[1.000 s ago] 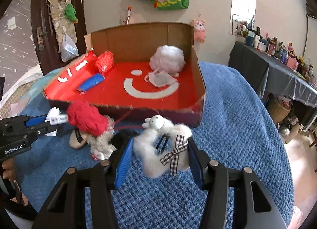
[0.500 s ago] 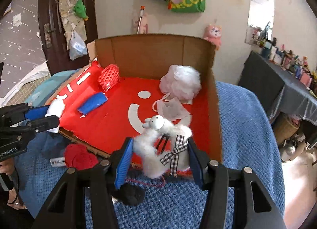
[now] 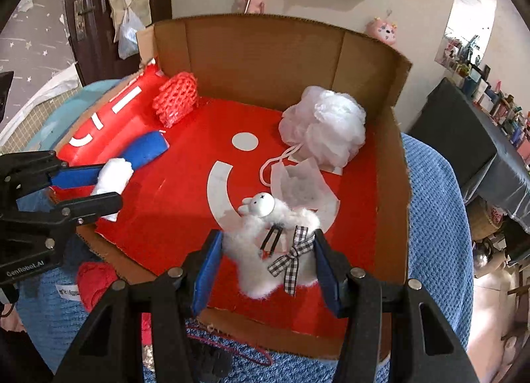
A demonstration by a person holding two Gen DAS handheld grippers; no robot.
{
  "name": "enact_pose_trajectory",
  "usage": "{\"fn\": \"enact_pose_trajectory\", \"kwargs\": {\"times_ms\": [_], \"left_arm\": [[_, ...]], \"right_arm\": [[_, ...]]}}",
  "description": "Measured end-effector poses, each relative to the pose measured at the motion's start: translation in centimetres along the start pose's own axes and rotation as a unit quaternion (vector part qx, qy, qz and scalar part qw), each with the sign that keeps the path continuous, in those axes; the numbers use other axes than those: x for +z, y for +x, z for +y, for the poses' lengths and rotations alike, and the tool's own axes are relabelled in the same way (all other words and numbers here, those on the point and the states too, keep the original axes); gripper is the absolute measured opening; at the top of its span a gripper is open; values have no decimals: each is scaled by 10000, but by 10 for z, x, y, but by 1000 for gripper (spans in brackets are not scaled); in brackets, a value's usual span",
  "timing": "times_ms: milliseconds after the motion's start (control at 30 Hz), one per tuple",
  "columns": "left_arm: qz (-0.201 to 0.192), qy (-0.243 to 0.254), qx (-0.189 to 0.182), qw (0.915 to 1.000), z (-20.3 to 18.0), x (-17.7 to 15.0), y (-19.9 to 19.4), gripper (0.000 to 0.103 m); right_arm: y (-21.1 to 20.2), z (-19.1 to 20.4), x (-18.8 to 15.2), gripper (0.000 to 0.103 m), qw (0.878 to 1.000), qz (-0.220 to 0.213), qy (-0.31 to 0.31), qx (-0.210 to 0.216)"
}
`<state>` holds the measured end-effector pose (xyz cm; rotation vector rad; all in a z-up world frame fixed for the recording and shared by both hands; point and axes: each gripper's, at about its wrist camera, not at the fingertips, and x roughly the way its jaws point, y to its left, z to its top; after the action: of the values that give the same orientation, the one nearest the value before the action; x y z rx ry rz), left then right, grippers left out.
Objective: Organize soft objects
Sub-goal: 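Carry the white cloth with the left tool while the right tool carries the sheep into the box, then open the left tool to drop the white cloth while the right tool releases the sheep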
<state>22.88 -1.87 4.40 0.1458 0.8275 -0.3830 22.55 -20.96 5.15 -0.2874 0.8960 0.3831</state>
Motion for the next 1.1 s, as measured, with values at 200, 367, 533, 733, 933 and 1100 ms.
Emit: {"fn": "enact_pose_trajectory", "kwargs": {"times_ms": [200, 367, 533, 733, 933, 1100], "left_arm": [[214, 95, 2, 9997, 1, 2, 13, 31], [301, 177, 15, 9994, 2, 6, 19, 31], [450, 290, 7, 9986, 0, 9, 27, 31], [638, 306, -5, 9975, 1, 12, 39, 31], [729, 377, -7, 9966, -3, 11, 45, 31], [776, 333, -13, 9964, 0, 10, 49, 31]], "right_arm": [[15, 2, 6, 56, 9995, 298, -89, 20], [24, 3, 6, 56, 9986, 513, -146, 40], [32, 4, 6, 56, 9973, 690, -240, -29], [42, 2, 5, 56, 9958, 876, -255, -57], [49, -3, 7, 56, 9953, 951, -182, -10], [49, -5, 8, 56, 9952, 963, -162, 14]]}}
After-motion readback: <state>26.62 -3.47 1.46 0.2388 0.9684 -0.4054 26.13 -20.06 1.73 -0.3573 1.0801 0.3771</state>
